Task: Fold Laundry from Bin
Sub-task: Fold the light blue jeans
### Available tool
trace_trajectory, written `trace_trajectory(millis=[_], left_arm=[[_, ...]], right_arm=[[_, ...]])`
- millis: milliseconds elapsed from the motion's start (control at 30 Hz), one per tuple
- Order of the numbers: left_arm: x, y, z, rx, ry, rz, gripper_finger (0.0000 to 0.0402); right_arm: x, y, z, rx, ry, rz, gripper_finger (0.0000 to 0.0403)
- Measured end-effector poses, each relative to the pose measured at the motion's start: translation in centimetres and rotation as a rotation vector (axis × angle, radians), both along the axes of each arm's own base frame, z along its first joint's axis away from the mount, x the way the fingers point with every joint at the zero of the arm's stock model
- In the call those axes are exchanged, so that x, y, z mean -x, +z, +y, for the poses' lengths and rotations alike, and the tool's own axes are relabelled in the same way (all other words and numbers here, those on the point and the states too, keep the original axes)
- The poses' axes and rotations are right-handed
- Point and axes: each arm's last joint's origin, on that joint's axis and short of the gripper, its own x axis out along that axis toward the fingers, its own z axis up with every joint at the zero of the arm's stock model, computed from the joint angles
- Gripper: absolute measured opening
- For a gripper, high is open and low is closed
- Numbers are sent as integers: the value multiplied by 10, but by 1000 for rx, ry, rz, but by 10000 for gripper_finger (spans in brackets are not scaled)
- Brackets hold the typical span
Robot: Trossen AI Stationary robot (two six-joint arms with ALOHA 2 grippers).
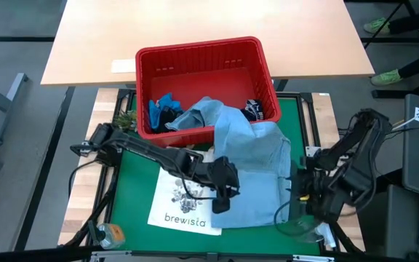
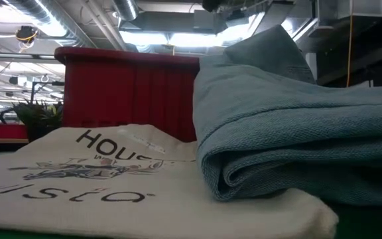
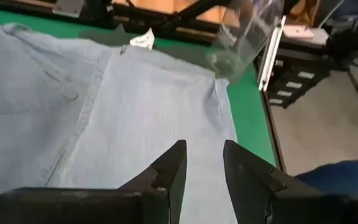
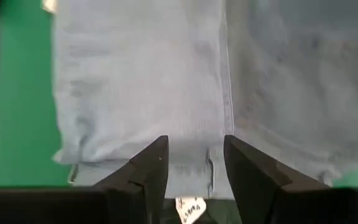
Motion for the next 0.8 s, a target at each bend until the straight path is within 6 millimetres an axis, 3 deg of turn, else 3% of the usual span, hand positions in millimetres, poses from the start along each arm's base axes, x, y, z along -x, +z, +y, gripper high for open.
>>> trace_trajectory(millis=[500, 667, 800], left_arm=[[5, 0, -17, -7, -44, -2, 101], [5, 0, -16, -7, -44, -2, 101], [5, 0, -16, -7, -44, -2, 101]], right_arm=[[-18, -40, 29, 18, -298, 109, 154], [-17, -36, 28, -38, -341, 102, 154], [-4, -19, 9, -40, -353, 83, 154]])
